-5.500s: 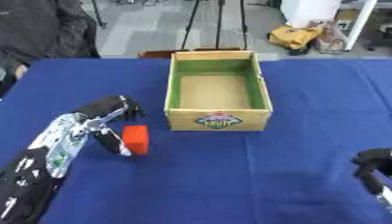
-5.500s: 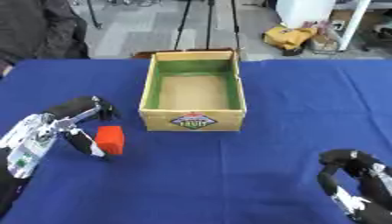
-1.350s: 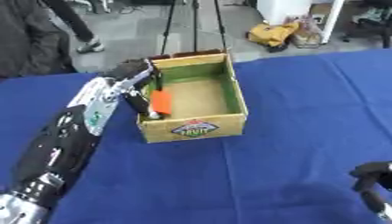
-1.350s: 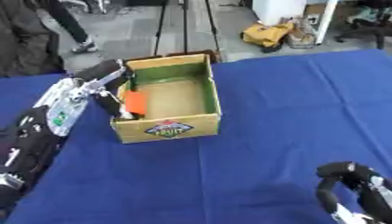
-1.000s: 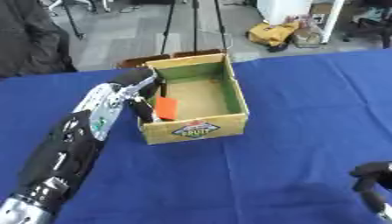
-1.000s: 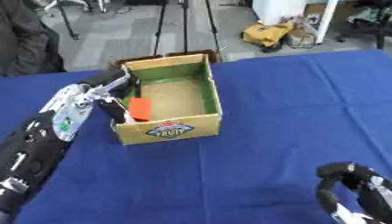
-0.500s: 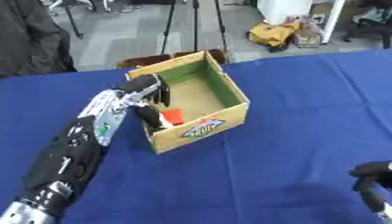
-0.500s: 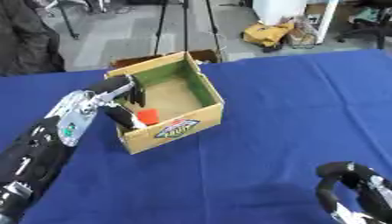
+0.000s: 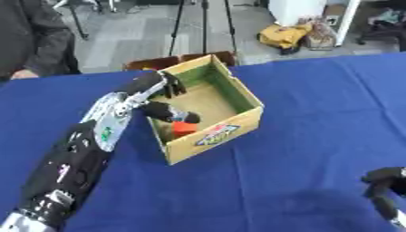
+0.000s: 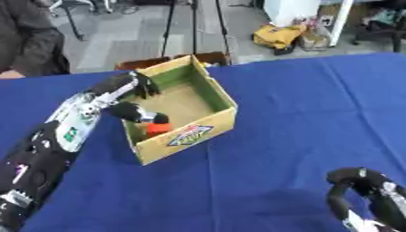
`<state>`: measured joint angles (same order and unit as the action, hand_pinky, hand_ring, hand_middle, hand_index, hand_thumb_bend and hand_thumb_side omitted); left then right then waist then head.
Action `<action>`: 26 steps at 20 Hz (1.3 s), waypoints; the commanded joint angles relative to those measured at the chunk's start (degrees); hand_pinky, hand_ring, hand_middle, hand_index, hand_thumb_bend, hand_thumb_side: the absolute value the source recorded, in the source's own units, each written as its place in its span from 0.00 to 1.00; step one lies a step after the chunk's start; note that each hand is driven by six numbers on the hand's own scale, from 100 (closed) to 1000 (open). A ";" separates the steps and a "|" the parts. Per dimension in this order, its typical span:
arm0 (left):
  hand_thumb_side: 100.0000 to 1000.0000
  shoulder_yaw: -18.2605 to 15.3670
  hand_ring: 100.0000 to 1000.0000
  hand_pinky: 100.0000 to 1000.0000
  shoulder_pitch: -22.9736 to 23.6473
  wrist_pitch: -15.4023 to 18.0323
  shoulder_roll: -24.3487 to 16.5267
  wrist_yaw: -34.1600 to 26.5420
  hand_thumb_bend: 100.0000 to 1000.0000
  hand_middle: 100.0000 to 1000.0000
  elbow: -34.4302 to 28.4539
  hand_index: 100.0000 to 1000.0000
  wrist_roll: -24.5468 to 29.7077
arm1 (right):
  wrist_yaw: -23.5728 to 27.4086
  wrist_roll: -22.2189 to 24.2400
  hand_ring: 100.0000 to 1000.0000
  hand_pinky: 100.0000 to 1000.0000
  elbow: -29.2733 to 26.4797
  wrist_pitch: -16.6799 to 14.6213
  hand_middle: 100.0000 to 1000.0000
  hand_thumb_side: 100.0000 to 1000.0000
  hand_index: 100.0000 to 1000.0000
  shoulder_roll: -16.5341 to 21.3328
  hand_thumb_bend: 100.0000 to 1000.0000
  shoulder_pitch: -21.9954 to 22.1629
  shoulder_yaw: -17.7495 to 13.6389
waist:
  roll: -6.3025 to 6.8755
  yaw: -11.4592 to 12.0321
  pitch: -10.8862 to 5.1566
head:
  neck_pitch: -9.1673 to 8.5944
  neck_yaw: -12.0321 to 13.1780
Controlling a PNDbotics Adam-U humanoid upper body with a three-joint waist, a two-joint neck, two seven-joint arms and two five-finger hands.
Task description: Pick up objects on the table and place them in the box.
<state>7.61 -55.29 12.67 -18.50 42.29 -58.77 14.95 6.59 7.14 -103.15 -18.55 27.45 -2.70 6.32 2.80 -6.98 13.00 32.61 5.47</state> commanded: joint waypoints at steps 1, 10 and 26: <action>0.76 0.10 0.55 0.61 -0.31 -0.85 -4.31 -5.58 0.95 0.55 -7.02 0.69 -1.15 | 0.18 -0.16 0.45 0.73 -0.47 -0.20 0.34 0.40 0.66 0.86 0.40 0.08 -0.92 | -0.46 0.42 -1.43 | -0.51 -0.59; 0.65 -3.46 0.53 0.59 8.64 -7.35 -15.40 -22.42 0.96 0.53 -26.53 0.69 -1.55 | 0.15 -0.59 0.45 0.73 -0.29 -0.30 0.34 0.40 0.66 1.08 0.40 1.12 -1.47 | -0.70 2.56 -2.48 | -0.37 -2.34; 0.67 -8.03 0.54 0.59 27.10 -8.70 -18.92 -25.90 0.94 0.54 -35.64 0.70 -2.34 | 0.13 -0.34 0.45 0.73 -0.28 -0.34 0.34 0.40 0.66 1.19 0.40 1.41 -1.11 | -1.30 4.65 -2.55 | 0.15 -3.02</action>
<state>0.62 -27.70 3.85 -35.92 16.73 -93.04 12.83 6.64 6.75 -103.10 -18.84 27.45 -1.00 5.37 1.51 -2.35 11.39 32.67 2.49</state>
